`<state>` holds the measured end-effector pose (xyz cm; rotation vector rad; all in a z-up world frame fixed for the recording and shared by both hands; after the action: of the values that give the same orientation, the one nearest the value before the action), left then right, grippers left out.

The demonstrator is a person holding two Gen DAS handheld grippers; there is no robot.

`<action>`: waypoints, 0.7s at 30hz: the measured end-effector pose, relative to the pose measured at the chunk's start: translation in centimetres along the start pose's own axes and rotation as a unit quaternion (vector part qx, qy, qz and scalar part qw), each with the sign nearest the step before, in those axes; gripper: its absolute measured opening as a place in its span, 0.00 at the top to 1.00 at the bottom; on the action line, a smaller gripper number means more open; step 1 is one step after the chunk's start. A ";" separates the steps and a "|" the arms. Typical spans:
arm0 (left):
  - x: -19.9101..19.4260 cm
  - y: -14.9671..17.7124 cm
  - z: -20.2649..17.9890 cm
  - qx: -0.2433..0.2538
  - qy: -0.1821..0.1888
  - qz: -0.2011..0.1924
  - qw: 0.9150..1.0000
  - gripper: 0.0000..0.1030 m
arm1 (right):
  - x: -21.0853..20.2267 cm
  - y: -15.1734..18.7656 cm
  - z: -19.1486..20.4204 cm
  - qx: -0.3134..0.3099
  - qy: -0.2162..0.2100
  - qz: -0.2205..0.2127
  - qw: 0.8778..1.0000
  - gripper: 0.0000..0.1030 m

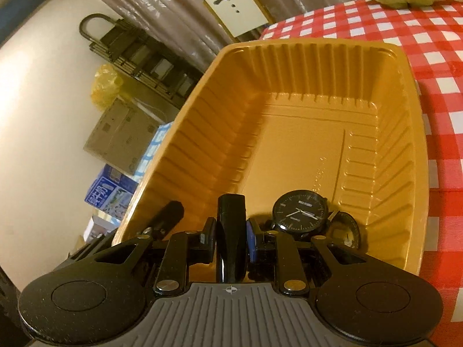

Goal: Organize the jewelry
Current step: 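Lower the black strap piece into the orange tray and release it, then grasp a dark wooden bead necklace from the pile with the right tool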

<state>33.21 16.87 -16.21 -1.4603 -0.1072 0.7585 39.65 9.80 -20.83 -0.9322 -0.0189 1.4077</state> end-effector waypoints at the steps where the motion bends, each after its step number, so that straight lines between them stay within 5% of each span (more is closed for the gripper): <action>1: 0.0 0.0 0.0 0.000 0.000 0.001 1.000 0.84 | -0.1 0.0 0.0 -0.001 0.000 0.000 1.000 0.71; 4: 0.0 0.0 -0.1 -0.002 0.001 0.000 1.000 0.84 | -1.0 -0.5 0.1 0.005 -0.013 -0.010 1.000 0.58; 11: -0.2 0.0 -0.1 -0.003 0.001 0.000 1.000 0.84 | -6.6 -2.6 -0.4 0.002 -0.017 -0.066 0.998 0.58; 21: -0.3 0.2 0.1 -0.003 0.001 0.001 1.000 0.84 | -16.2 -1.3 -8.1 0.008 0.099 -0.117 0.988 0.58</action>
<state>32.89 16.76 -16.23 -1.4675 -0.1070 0.7589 41.33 -7.92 -17.33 -1.0176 0.0310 1.0944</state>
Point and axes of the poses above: each gripper's, at about its wrist camera, not at the fingertips, and x roughly the way its jaws point, z to its left, y to its underside, the point moved 10 cm from there along x, roughly the way its jaws point, and after that the axes turned 9 degrees about -z, right-handed, at the moved point
